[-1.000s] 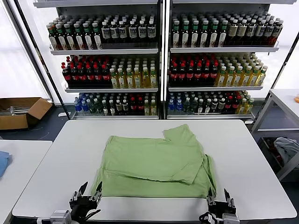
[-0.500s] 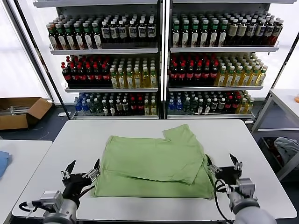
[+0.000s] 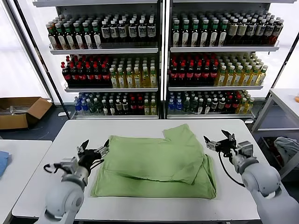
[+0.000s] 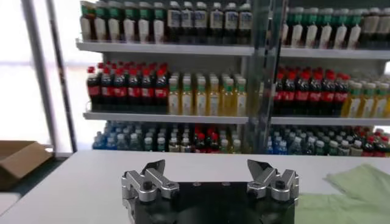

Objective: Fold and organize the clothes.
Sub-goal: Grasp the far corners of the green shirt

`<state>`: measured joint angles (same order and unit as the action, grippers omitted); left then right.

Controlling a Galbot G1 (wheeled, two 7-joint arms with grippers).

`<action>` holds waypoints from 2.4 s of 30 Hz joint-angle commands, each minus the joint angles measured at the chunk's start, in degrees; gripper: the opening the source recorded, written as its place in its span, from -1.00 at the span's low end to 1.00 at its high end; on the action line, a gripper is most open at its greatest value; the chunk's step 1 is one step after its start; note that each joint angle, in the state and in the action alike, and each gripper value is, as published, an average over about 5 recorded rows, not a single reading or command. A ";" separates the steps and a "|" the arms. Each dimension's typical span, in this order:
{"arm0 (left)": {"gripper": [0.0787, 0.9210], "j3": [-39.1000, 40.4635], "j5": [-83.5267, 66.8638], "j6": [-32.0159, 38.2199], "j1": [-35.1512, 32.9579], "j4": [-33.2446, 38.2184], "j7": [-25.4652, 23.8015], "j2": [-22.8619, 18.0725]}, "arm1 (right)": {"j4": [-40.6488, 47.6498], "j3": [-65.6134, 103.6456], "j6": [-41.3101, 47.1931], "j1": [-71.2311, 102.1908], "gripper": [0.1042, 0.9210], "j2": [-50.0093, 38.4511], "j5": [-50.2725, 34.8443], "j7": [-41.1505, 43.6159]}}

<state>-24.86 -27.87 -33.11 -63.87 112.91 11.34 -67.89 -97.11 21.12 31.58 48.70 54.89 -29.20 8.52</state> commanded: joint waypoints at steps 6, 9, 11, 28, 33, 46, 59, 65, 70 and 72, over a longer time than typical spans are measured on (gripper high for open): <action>0.77 9.03 -3.00 0.00 22.47 -30.42 -5.17 1.03 | 28.88 -11.18 -1.15 -22.70 0.76 10.99 2.89 5.46; 0.77 8.98 -1.75 0.02 23.27 -32.78 -5.57 0.25 | 34.71 -11.45 -1.92 -25.13 0.76 14.24 5.50 5.69; 0.77 8.93 -0.65 0.03 23.48 -33.98 -5.93 -0.06 | 38.39 -11.02 -2.70 -26.43 0.76 16.19 7.20 5.74; 0.77 10.33 1.59 0.07 22.60 -34.63 -6.95 -0.88 | 46.85 -7.50 -5.19 -27.39 0.76 23.28 13.09 5.31; 0.77 10.11 2.03 0.08 22.22 -35.20 -7.02 -1.15 | 48.00 -6.16 -5.63 -27.02 0.76 24.17 13.64 4.85; 0.77 10.44 3.17 0.06 21.39 -35.66 -7.58 -1.86 | 49.13 -4.33 -6.52 -25.49 0.75 24.79 14.47 4.29; 0.20 10.39 3.36 0.05 20.52 -34.87 -7.97 -2.01 | 46.40 -4.92 -6.77 -23.26 -0.06 23.50 14.23 4.23; -0.21 10.14 3.34 0.14 20.62 -34.71 -8.49 -1.89 | 44.88 -5.30 -6.84 -22.30 -0.48 22.93 13.97 4.37; -0.54 9.98 3.27 0.28 20.58 -34.45 -8.75 -2.01 | 43.52 -5.47 -6.78 -21.52 -0.84 22.69 13.68 4.41; -0.68 9.91 3.30 0.61 20.42 -34.23 -8.77 -2.04 | 42.98 -5.43 -6.73 -21.32 -0.94 22.54 13.42 4.41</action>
<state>-14.84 -24.66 -32.93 -43.24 78.35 2.68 -69.89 -53.12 15.87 24.71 26.98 77.41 -15.81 13.03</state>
